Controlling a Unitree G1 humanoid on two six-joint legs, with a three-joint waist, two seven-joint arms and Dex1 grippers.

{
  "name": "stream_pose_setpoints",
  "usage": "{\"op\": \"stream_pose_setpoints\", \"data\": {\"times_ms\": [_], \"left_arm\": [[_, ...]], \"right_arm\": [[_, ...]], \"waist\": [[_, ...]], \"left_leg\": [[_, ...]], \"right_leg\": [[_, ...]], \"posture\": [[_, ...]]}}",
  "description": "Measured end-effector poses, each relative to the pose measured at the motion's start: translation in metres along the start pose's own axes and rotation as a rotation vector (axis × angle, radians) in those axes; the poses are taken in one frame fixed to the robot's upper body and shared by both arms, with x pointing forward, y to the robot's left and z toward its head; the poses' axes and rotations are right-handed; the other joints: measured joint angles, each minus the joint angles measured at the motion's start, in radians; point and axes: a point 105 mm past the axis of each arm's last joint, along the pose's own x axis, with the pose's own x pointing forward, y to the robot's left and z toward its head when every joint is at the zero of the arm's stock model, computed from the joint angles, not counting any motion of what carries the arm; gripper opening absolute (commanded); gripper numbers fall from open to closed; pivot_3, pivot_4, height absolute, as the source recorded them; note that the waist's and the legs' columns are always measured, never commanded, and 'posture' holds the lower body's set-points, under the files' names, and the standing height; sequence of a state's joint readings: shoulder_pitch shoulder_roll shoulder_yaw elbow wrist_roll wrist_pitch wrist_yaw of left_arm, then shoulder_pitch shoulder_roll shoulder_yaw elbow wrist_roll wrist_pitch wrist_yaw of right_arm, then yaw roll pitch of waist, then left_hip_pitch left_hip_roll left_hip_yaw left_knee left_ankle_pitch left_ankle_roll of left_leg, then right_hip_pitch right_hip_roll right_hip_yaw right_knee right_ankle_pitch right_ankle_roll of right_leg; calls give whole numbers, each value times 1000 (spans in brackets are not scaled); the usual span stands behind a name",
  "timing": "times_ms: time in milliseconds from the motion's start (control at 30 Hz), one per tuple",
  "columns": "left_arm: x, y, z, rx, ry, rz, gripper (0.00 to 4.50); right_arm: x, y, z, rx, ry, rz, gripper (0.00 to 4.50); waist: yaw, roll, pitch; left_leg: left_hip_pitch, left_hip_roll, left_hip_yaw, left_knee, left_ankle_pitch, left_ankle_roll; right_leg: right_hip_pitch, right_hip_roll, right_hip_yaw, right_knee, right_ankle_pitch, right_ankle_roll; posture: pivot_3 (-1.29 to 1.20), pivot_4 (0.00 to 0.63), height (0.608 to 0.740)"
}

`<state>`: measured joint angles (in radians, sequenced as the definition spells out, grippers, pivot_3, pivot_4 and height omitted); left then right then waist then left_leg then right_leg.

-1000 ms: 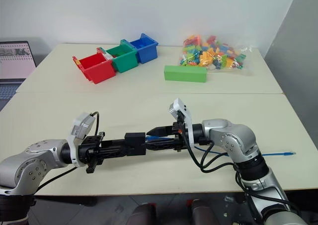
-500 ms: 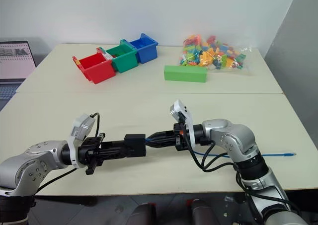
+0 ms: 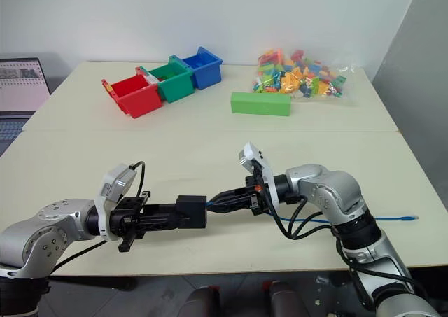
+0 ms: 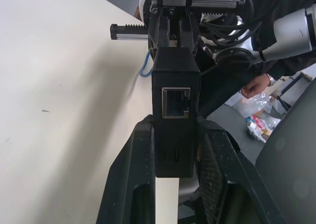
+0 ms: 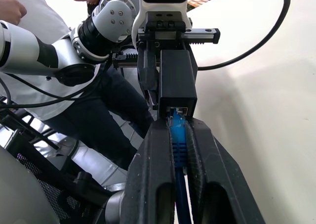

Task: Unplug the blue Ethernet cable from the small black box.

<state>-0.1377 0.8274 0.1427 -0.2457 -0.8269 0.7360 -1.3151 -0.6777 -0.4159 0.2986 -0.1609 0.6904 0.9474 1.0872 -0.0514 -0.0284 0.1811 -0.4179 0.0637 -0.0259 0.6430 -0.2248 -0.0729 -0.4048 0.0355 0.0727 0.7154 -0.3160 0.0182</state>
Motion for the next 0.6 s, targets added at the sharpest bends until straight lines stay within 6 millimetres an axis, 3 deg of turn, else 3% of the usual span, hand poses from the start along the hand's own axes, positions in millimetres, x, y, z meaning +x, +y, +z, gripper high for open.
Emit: {"op": "stream_pose_setpoints", "data": {"times_ms": [233,367,467,533,600], "left_arm": [[-9,4,-10,-37,6,65,763],[-14,6,-9,-35,-5,112,763],[-18,9,-10,-41,-9,160,763],[-20,12,-10,-41,-12,195,763],[-21,15,-10,-40,-12,216,763]], "right_arm": [[-35,-16,-25,55,63,-155,37],[-47,-26,-26,18,38,-255,36],[-59,-61,-21,-83,-10,-496,36],[-75,-95,-19,-189,11,-739,36],[-88,-113,-19,-268,54,-891,36]], "waist": [[1,0,1],[-2,0,1],[-7,0,1],[-7,0,1],[-6,1,2]], "left_leg": [[-1,0,0,0,0,0],[0,0,0,-1,0,0],[0,0,1,0,0,0],[0,0,1,0,0,0],[0,0,1,0,0,0]], "right_leg": [[0,0,0,-1,0,0],[0,0,0,-1,0,0],[0,0,1,-1,0,0],[-1,0,1,-1,0,0],[-1,0,2,-1,0,0]], "posture": [[0,150,740],[0,150,740],[0,150,740],[0,150,740],[0,150,740]]}}
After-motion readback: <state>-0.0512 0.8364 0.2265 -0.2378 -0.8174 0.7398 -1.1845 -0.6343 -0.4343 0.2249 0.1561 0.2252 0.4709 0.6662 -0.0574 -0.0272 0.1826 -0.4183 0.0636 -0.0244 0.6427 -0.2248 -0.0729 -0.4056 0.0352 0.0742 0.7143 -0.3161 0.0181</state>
